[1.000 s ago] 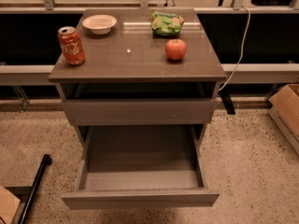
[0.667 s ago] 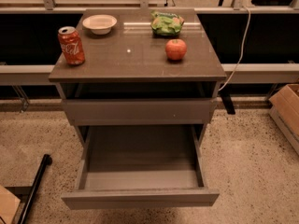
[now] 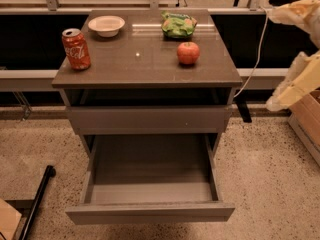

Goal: Place coke can into middle drawer

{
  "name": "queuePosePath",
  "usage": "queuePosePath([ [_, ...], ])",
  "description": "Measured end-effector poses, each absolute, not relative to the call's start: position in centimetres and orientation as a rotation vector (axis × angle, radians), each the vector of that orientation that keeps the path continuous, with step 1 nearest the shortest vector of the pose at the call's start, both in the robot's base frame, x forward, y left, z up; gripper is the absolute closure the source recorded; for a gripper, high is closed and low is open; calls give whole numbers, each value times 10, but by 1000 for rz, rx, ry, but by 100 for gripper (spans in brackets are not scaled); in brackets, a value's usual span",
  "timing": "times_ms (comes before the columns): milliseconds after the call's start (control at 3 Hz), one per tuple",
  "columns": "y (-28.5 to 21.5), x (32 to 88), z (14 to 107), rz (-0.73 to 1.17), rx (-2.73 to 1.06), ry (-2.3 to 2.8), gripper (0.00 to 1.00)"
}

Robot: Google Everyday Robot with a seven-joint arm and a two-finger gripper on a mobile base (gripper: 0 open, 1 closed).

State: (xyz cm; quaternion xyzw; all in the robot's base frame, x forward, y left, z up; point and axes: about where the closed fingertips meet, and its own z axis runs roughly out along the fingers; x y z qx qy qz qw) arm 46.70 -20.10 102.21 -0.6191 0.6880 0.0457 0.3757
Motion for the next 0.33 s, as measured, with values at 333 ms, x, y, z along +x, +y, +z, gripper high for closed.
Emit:
queuePosePath([
  [333,-197,468,1021,122,-1586,1758,0],
])
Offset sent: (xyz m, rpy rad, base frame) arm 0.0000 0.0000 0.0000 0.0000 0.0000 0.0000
